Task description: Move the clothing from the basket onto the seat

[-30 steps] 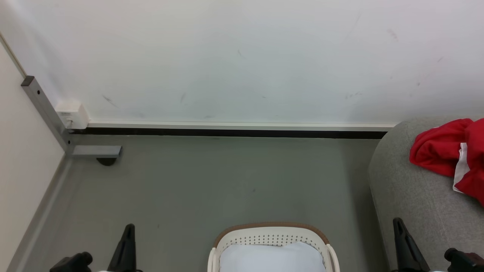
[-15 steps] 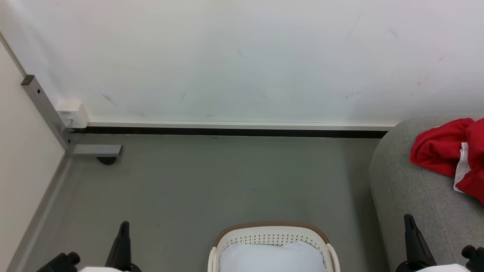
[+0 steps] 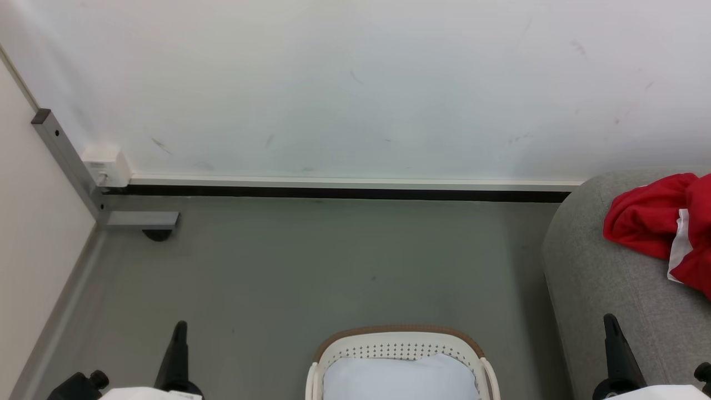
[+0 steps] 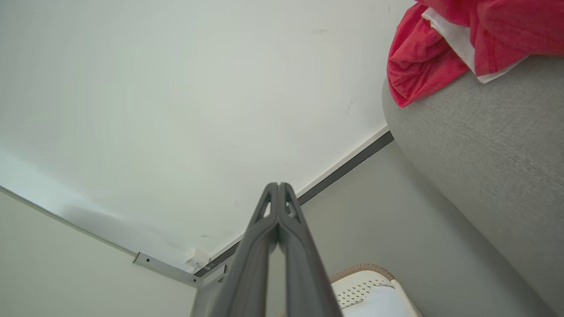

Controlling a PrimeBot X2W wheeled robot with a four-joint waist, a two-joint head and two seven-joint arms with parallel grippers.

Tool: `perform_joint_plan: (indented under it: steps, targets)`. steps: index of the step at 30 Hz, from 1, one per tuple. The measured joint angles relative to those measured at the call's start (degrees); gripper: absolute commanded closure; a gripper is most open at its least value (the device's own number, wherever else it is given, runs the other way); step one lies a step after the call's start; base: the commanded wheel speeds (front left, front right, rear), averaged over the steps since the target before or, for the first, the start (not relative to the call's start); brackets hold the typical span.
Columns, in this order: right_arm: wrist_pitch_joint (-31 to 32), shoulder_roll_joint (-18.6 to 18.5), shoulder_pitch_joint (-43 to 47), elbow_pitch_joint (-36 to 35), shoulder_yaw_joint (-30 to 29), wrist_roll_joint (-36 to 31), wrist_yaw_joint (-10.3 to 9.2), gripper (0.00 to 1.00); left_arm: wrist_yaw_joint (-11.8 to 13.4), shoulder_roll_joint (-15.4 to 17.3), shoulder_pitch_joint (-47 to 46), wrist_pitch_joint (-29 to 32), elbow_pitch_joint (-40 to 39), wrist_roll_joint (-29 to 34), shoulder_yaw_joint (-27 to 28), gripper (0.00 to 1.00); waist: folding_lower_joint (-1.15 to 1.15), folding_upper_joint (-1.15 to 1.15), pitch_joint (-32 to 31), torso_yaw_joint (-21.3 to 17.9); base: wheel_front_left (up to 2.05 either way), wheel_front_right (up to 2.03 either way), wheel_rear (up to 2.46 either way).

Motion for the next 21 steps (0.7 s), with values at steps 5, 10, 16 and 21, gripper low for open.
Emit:
perform_joint_plan:
  steps: [5, 10, 16, 21]
  targets:
    - [0.9, 0.0, -0.4, -0.1, -0.4, 3.2, 0.0, 1.0, 0.0, 0.0, -0.2, 0.8, -0.1, -3.4, 0.2, 1.0, 0.0, 0.0, 0.1, 0.0, 0.0, 0.0, 0.0]
    - [1.6, -0.1, -0.8, -0.1, -0.9, 6.4, 0.0, 1.0, 0.0, 0.0, -0.4, 1.7, -0.3, -6.8, 0.5, 1.0, 0.0, 0.0, 0.1, 0.1, 0.0, 0.0, 0.0]
    - [2.6, -0.1, -0.9, -0.2, -1.5, 9.9, 0.0, 1.0, 0.0, 0.0, -0.6, 2.6, -0.4, -10.5, 0.8, 1.0, 0.0, 0.0, 0.2, 0.1, 0.0, 0.0, 0.0]
    - [3.4, -0.1, -1.0, -0.2, -2.0, 12.9, 0.0, 1.0, 0.0, 0.0, -1.0, 3.5, -0.6, -13.4, 1.0, 1.0, 0.0, 0.0, 0.2, 0.1, 0.0, 0.0, 0.0]
